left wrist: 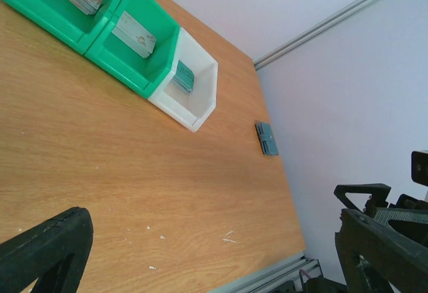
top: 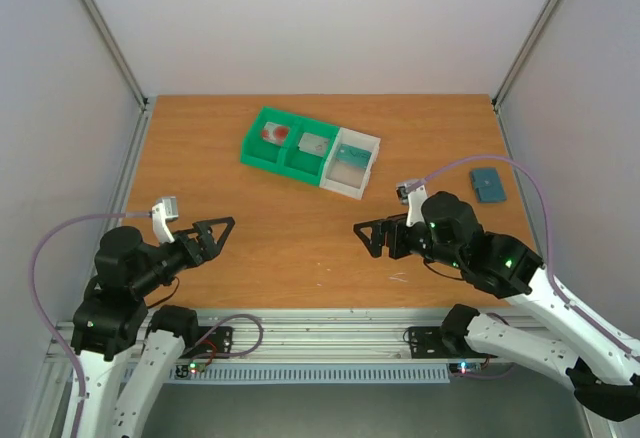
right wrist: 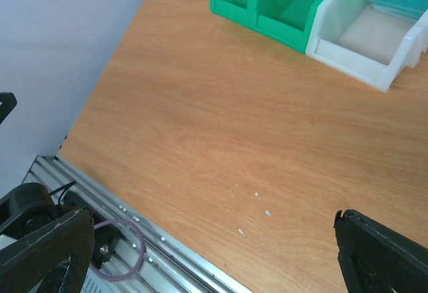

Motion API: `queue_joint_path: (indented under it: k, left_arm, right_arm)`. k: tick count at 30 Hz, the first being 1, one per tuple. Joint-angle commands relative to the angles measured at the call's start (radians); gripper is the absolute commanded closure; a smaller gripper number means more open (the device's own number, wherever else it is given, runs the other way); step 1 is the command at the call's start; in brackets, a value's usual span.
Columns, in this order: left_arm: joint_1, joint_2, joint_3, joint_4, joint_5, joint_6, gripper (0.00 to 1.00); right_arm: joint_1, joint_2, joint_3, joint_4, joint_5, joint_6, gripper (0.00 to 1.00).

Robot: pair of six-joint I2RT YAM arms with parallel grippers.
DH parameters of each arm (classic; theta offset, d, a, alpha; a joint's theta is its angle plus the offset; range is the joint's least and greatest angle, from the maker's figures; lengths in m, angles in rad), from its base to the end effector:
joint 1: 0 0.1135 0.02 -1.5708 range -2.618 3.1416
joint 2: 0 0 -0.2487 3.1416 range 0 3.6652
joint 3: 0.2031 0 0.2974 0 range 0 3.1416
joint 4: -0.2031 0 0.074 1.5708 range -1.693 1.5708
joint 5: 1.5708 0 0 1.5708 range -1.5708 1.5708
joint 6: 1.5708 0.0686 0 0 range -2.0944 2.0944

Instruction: Take the credit cards out of the card holder

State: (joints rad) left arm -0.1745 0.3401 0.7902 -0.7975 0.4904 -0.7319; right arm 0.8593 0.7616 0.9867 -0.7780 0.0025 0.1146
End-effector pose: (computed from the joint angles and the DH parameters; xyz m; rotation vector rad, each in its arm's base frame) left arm 0.1403 -0.0576 0.3314 -0.2123 2.0156 -1.0622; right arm 0.1516 0.1755 0.3337 -0.7908 2.0290 0.5662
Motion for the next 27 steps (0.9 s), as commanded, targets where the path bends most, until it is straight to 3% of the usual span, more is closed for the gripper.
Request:
queue_joint_path:
  k: [1, 10, 19, 22, 27]
  left_arm:
    - [-0.003, -0.018, 0.003, 0.016, 0.001, 0.03, 0.01]
    - [-0.003, -0.007, -0.044, 0.015, 0.006, 0.096, 0.01]
    - [-0.003, 0.12, -0.034, 0.077, -0.027, 0.172, 0.01]
    - [-0.003, 0.183, -0.018, 0.079, -0.013, 0.181, 0.01]
    - [-0.003, 0.207, 0.004, 0.082, -0.013, 0.251, 0.01]
  right_arm:
    - [0.006, 0.021, 0.026, 0.009, -0.029, 0.002, 0.02]
    - [0.005, 0.135, 0.112, -0.032, 0.235, -0.067, 0.02]
    - [-0.039, 0.519, 0.32, -0.221, 0.72, -0.287, 0.02]
    - [-0.122, 0.634, 0.342, -0.222, 0.826, -0.339, 0.09]
    - [-0.303, 0.765, 0.344, -0.149, 0.811, -0.411, 0.31]
